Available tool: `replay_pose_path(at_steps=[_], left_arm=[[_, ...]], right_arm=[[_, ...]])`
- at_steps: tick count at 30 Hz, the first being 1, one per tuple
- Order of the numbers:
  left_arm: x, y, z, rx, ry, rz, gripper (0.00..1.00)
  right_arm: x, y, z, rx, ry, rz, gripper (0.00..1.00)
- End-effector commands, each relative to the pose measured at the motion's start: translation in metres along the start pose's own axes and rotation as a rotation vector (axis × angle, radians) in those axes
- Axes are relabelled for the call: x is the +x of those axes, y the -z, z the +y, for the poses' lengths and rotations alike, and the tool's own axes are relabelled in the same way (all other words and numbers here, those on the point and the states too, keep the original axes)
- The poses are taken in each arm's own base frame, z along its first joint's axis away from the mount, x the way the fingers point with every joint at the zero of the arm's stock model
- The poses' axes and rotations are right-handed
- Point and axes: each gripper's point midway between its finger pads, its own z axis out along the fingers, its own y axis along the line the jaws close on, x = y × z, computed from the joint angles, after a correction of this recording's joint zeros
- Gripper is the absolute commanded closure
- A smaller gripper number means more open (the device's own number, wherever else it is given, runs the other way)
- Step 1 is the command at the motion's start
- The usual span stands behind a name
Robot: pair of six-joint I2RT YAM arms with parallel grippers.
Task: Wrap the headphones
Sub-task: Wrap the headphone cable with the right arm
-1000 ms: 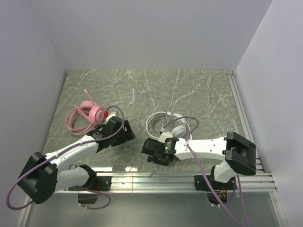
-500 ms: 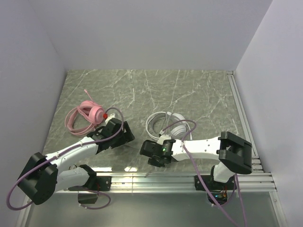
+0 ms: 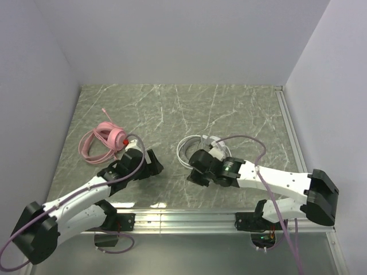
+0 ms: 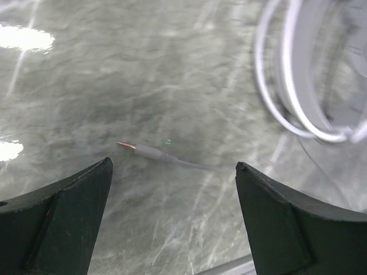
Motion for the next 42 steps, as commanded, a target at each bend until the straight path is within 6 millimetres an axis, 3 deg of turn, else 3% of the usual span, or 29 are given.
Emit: replay_pose_path(at_steps=[1,5,9,16,21,27,35,42], left_arm=[[-0.014,0.011,-0.025,0.146,-0.053,-0.081,0.07],[-0.009,0.022,-0.043,0.273,-0.106,-0.103,0.09],[0.004,0.019,-0.048,0.274,-0.141,-0.08,0.09],[0.033,0.013,-0.055,0.23,0.223,0.014,0.11],[0.033,0.019,-0.066,0.268,0.427,-0.012,0.11],[0.036,0.007,-0.054,0.235,0.654,-0.021,0.18],[0.033,-0.006,-0.054,0.246,0.844,-0.051,0.2],[0.04,-0.016,-0.057,0.176,0.968,-0.045,0.36]], right_arm=[[-0.021,0.009,0.005,-0.052,-0.013,-0.04,1.0],[-0.04,0.011,0.005,-0.068,-0.039,-0.059,1.0],[-0.043,0.007,0.006,-0.072,-0.052,-0.034,1.0],[-0.049,0.009,0.012,-0.115,-0.095,-0.04,1.0],[-0.05,0.008,0.012,-0.12,-0.108,-0.034,1.0],[-0.049,0.008,0.016,-0.157,-0.134,-0.017,1.0],[-0.048,0.007,0.019,-0.168,-0.135,-0.007,1.0],[-0.051,0.01,0.02,-0.185,-0.151,-0.011,1.0]])
